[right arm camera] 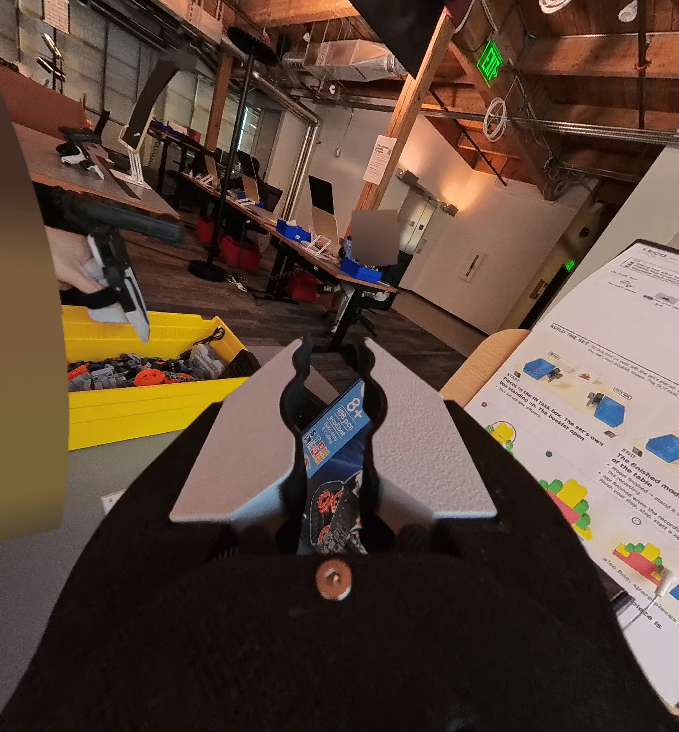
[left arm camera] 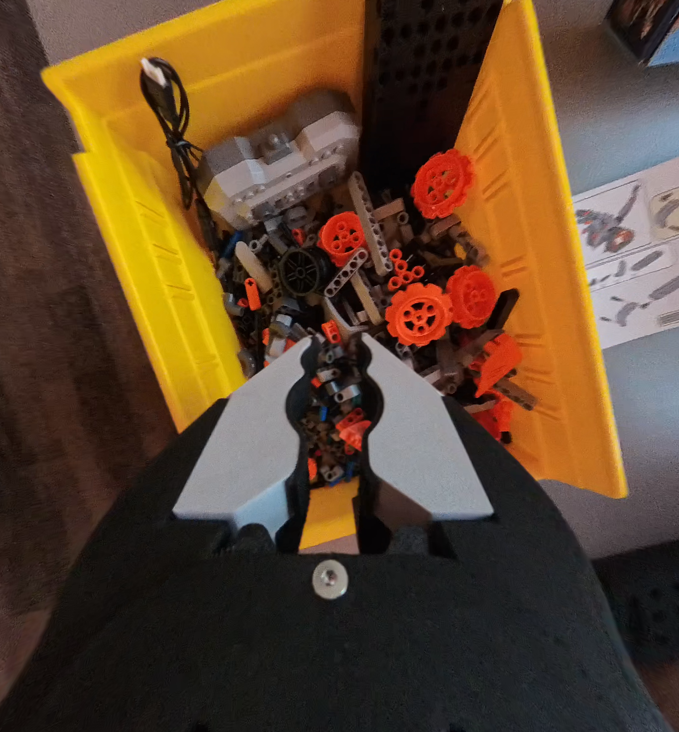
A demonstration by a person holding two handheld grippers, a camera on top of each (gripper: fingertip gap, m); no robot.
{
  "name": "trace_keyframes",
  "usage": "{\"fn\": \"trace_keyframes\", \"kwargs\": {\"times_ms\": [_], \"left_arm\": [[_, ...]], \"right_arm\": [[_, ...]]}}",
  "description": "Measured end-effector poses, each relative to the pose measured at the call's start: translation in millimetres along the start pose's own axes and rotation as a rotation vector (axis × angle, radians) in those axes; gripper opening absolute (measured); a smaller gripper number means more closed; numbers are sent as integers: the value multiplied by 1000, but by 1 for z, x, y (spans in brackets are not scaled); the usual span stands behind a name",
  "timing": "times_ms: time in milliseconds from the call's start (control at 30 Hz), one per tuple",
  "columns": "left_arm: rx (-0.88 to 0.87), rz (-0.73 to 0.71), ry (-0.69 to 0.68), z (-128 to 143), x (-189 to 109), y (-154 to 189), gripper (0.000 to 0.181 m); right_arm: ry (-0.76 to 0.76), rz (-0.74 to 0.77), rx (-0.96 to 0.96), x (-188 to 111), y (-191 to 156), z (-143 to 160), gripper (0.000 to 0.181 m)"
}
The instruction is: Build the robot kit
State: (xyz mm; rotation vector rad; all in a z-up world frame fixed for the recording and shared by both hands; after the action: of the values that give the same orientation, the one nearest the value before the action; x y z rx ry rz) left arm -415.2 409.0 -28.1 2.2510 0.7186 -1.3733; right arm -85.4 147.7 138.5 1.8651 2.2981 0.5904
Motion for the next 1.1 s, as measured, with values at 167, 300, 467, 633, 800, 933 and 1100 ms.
{"fn": "trace_keyframes", "kwargs": {"times_ms": [167,300,467,633,800,933,1100], "left_arm": [[-114,89,6,-6,6,2,62],[-116,77,-81,3,14,1,63],[-167,72,-115,6,22,-8,43],[-155,79,-173,12,26,-8,24],[-108,3,-249,22,24,-12,1],[-90,-5,-280,29,20,-12,0],[-68,22,-290,28,25,-10,0]], "right_arm": [[23,7,-19,3,-4,-2,22],[50,6,-3,6,-6,-3,22],[18,25,-40,10,-7,2,20],[20,65,-41,7,-2,-1,15],[8,84,83,3,7,-2,5],[-41,147,169,0,18,1,6],[36,234,278,-10,32,-8,0]]}}
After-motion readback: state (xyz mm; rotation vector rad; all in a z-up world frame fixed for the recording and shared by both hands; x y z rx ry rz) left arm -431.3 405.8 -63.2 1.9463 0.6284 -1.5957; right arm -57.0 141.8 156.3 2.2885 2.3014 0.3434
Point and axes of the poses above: each gripper's, where its closed fingertips meet, x out along the fingers, z out of its underside, y = z × x across the jaws, the point moved 6 cm from there along -x, back along the fingers, and after that the axes turned 5 degrees about z, right-handed, at the moved point
